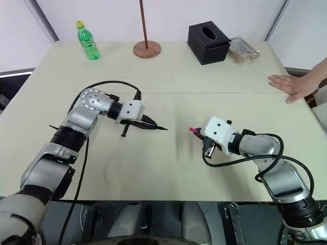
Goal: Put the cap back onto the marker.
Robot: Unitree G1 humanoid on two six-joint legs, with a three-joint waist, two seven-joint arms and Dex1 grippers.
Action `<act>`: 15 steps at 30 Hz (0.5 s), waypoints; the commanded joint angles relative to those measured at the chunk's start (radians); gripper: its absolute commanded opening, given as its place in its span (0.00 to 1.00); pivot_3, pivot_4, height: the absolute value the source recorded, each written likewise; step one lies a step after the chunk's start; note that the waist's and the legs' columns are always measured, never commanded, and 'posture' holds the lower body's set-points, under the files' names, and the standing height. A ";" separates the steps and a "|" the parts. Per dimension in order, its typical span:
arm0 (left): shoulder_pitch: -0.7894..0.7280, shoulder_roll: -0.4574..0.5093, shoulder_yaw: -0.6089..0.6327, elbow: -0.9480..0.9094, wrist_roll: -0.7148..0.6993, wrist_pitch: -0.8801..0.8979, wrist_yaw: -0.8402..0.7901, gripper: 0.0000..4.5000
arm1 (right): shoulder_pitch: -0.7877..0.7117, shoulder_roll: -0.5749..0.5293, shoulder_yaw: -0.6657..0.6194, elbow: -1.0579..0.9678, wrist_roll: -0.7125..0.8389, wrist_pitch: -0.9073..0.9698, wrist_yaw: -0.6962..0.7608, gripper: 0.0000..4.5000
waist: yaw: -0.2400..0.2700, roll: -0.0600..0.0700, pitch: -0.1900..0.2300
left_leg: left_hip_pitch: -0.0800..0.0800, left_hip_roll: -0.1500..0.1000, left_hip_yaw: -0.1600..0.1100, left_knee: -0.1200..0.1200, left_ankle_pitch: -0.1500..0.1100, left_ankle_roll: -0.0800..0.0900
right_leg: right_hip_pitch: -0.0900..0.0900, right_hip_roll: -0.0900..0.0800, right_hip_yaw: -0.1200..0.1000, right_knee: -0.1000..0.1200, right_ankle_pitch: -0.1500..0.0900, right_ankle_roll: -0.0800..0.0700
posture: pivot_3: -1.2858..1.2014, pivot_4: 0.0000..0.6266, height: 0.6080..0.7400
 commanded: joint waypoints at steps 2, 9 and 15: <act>-0.057 -0.019 -0.002 0.054 0.013 -0.075 0.013 0.00 | -0.040 -0.018 0.030 -0.049 0.008 0.050 0.032 0.00 | 0.000 0.000 0.000 | 0.000 0.000 0.000 0.000 0.000 0.000 | 0.000 0.000 0.000 0.000 0.000 0.000 | 0.52 0.24 1.00; -0.072 -0.039 -0.007 0.090 0.028 -0.128 0.027 0.00 | -0.073 -0.012 0.070 -0.041 -0.005 0.063 0.050 0.00 | 0.000 0.000 0.000 | 0.000 0.000 0.000 0.000 0.000 0.000 | 0.000 0.000 0.000 0.000 0.000 0.000 | 0.52 0.24 1.00; -0.067 -0.046 -0.004 0.077 0.025 -0.135 0.036 0.00 | -0.118 0.001 0.085 -0.020 -0.005 0.067 0.052 0.00 | -0.001 0.000 0.000 | 0.000 0.000 0.000 0.000 0.000 0.000 | -0.001 0.000 0.000 0.000 0.000 0.000 | 0.52 0.24 1.00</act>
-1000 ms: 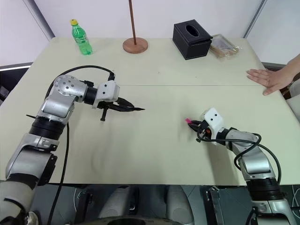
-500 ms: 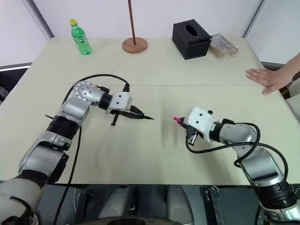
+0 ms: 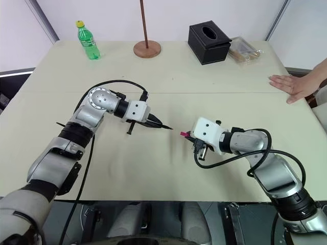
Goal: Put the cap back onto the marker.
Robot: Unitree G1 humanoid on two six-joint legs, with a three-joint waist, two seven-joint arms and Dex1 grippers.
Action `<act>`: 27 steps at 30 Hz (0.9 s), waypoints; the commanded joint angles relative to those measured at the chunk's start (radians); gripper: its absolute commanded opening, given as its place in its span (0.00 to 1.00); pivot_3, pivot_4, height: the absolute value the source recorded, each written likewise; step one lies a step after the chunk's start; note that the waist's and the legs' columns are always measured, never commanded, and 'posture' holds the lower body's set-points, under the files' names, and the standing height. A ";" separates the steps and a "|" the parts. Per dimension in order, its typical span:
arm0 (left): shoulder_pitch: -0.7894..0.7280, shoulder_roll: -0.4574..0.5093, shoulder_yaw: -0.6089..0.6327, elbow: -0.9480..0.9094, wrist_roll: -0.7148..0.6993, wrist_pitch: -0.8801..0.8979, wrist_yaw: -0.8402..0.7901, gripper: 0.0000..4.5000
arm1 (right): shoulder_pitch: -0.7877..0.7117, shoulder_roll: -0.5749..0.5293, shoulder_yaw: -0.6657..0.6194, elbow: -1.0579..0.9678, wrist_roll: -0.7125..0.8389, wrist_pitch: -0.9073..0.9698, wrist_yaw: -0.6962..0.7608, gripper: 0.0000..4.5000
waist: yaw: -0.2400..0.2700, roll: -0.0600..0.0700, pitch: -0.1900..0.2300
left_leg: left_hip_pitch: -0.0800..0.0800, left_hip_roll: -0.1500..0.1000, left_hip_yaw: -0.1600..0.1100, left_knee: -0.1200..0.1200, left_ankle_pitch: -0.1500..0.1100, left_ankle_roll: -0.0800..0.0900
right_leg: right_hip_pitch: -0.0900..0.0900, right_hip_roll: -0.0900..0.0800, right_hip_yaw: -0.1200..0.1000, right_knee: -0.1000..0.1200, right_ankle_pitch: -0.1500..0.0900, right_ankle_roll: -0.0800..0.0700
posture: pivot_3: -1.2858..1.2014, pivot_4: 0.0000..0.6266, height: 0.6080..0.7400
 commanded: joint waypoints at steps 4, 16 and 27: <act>-0.022 -0.005 0.010 -0.041 -0.010 -0.005 0.010 0.00 | -0.051 0.007 0.008 -0.001 0.001 -0.002 0.006 0.00 | 0.001 0.000 0.000 | 0.000 0.000 0.000 0.000 0.000 0.000 | 0.000 0.000 0.000 0.000 0.000 0.000 | 0.52 0.24 1.00; -0.024 -0.011 0.015 -0.097 -0.024 0.034 0.009 0.00 | -0.059 0.017 0.017 0.027 0.004 -0.012 0.009 0.00 | 0.001 0.000 0.000 | 0.000 0.000 0.000 0.000 0.000 0.000 | 0.000 0.000 0.000 0.000 0.000 0.000 | 0.52 0.24 1.00; -0.014 -0.012 0.011 -0.133 -0.031 0.061 0.005 0.00 | -0.061 0.027 0.003 0.039 0.006 -0.012 0.003 0.00 | 0.001 0.000 0.000 | 0.000 0.000 0.000 0.000 0.000 0.000 | -0.001 0.000 0.000 0.000 0.000 0.000 | 0.52 0.24 1.00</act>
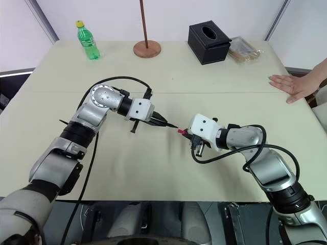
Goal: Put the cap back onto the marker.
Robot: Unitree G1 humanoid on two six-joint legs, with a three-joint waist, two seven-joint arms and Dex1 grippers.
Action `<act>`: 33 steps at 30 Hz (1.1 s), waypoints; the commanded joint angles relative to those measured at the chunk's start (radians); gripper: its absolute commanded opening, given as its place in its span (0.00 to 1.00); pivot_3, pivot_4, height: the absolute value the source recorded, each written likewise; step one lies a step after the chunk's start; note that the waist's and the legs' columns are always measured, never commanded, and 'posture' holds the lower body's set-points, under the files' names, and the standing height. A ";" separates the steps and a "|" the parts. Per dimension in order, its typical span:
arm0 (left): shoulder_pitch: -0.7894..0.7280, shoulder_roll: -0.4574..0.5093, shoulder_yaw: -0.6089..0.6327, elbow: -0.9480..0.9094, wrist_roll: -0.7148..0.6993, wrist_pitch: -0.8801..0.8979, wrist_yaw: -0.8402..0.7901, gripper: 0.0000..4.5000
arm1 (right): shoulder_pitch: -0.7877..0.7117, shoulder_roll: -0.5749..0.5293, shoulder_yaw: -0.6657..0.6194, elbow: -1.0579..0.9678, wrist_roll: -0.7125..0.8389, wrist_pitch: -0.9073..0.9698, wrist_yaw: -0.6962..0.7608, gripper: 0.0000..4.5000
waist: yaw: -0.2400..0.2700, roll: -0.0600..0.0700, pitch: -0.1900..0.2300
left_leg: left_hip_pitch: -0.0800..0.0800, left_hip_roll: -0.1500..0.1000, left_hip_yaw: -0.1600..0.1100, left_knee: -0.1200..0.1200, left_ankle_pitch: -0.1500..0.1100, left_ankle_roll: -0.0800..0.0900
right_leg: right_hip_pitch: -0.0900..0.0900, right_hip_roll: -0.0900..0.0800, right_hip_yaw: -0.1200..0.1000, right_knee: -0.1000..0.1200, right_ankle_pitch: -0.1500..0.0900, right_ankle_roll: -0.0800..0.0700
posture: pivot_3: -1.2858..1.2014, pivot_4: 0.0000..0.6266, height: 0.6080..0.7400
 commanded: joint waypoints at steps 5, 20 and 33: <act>-0.015 0.001 0.007 -0.028 -0.014 0.001 0.002 0.00 | -0.021 -0.004 -0.031 -0.015 0.005 -0.008 -0.002 0.00 | 0.000 0.000 0.000 | 0.000 0.000 0.000 0.000 0.000 0.000 | 0.000 0.000 0.000 0.000 0.000 0.000 | 0.52 0.24 1.00; -0.018 -0.005 -0.002 -0.010 -0.002 -0.012 0.003 0.00 | -0.023 -0.010 -0.042 -0.030 0.007 -0.003 -0.003 0.00 | 0.000 0.000 0.000 | 0.000 0.000 0.000 0.000 0.000 0.000 | 0.000 0.000 0.000 0.000 0.000 0.000 | 0.52 0.24 1.00; -0.023 -0.010 -0.006 0.005 0.002 -0.019 0.004 0.00 | -0.033 -0.011 -0.046 -0.050 0.014 0.017 -0.007 0.00 | 0.000 0.000 0.000 | 0.000 0.000 0.000 0.000 0.000 0.000 | 0.000 0.000 0.000 0.000 0.000 0.000 | 0.52 0.24 1.00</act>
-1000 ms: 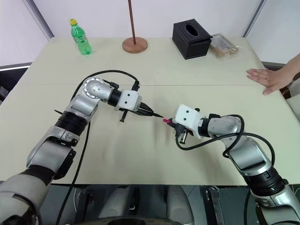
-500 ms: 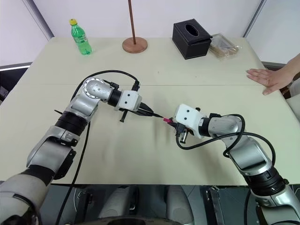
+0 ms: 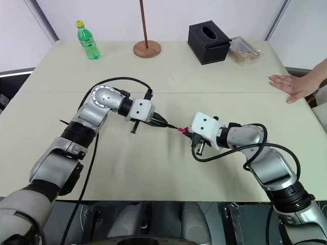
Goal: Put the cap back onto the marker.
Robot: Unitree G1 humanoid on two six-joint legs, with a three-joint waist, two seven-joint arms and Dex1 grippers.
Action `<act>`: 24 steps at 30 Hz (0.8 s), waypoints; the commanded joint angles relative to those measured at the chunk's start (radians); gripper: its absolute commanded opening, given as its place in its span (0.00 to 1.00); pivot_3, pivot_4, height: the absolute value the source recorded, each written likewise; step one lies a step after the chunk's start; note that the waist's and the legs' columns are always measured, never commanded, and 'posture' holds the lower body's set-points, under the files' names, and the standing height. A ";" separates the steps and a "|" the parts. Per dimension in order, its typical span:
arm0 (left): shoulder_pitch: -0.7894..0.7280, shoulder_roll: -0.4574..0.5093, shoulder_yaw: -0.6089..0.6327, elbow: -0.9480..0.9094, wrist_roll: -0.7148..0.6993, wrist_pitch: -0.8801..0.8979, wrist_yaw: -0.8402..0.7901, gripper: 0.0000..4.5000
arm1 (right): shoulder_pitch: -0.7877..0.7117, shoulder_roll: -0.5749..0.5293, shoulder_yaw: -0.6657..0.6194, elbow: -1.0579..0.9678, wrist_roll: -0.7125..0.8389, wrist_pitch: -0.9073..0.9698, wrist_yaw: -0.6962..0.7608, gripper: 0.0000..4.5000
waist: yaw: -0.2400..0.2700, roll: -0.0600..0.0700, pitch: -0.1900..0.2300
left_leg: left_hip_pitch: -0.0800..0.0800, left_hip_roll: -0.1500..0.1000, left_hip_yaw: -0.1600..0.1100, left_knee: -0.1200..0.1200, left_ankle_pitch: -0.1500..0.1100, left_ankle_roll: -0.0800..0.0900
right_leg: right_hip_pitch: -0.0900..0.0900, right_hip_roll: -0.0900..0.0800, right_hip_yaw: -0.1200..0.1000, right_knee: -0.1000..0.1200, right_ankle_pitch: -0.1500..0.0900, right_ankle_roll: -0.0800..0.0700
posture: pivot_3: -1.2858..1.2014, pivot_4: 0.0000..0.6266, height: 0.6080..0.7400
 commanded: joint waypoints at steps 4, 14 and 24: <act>-0.025 -0.009 -0.002 0.002 0.000 -0.019 0.012 0.00 | -0.023 -0.011 -0.039 -0.055 0.011 0.005 -0.002 0.00 | 0.000 0.000 0.000 | 0.000 0.000 0.000 0.000 0.000 0.000 | 0.000 0.000 0.000 0.000 0.000 0.000 | 0.52 0.24 1.00; -0.035 -0.018 -0.004 0.023 0.007 -0.039 0.026 0.00 | -0.036 0.001 -0.013 -0.058 0.004 0.012 -0.002 0.00 | 0.000 0.000 0.000 | 0.000 0.000 0.000 0.000 0.000 0.000 | 0.000 0.000 0.000 0.000 0.000 0.000 | 0.52 0.24 1.00; -0.032 -0.022 0.000 0.007 0.009 -0.041 0.031 0.00 | -0.057 0.009 0.015 -0.019 -0.017 -0.010 0.004 0.00 | 0.000 0.000 0.000 | 0.000 0.000 0.000 0.000 0.000 0.000 | 0.000 0.000 0.000 0.000 0.000 0.000 | 0.52 0.24 1.00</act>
